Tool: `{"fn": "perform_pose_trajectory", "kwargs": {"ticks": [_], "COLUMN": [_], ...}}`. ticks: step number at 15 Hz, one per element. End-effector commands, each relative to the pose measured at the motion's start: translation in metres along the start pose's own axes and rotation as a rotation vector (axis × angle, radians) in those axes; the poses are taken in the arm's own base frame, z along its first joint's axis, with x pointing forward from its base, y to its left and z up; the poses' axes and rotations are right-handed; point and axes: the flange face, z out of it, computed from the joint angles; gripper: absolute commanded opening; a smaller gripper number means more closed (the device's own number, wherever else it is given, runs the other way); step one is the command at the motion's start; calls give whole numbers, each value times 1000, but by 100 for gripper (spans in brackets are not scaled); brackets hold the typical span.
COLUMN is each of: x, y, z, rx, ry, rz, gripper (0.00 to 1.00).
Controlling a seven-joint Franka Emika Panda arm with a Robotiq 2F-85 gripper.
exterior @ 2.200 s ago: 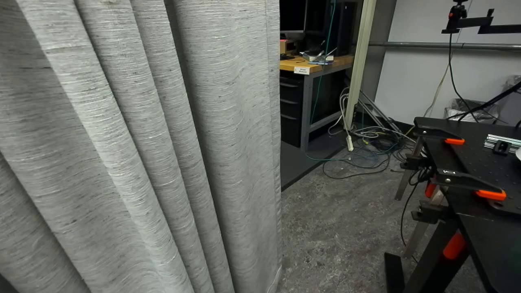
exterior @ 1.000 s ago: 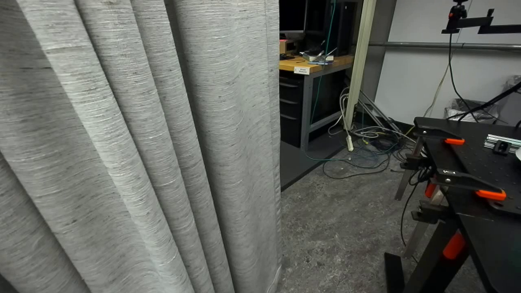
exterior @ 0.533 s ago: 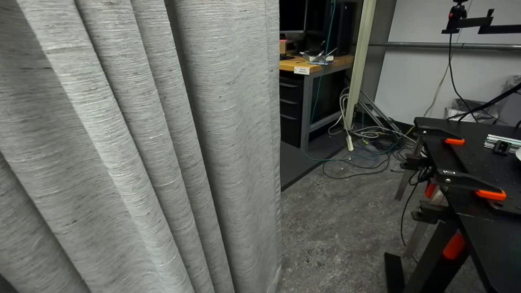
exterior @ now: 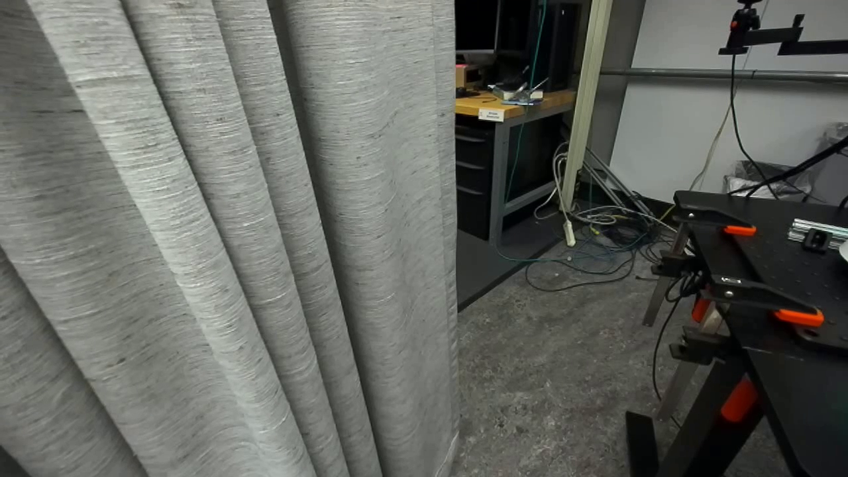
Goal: Pull the curtain to the right
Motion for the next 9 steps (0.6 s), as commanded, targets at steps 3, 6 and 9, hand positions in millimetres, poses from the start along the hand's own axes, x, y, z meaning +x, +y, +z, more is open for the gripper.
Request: {"fn": "perform_pose_trajectory", "kwargs": {"ticks": [3, 6, 9], "x": [24, 30, 35], "y": [16, 19, 13], "z": [-5, -3, 1], "rx": [-49, -52, -51], "ry": [98, 143, 174], "rz": [-34, -43, -63], "gripper": [100, 100, 100]}}
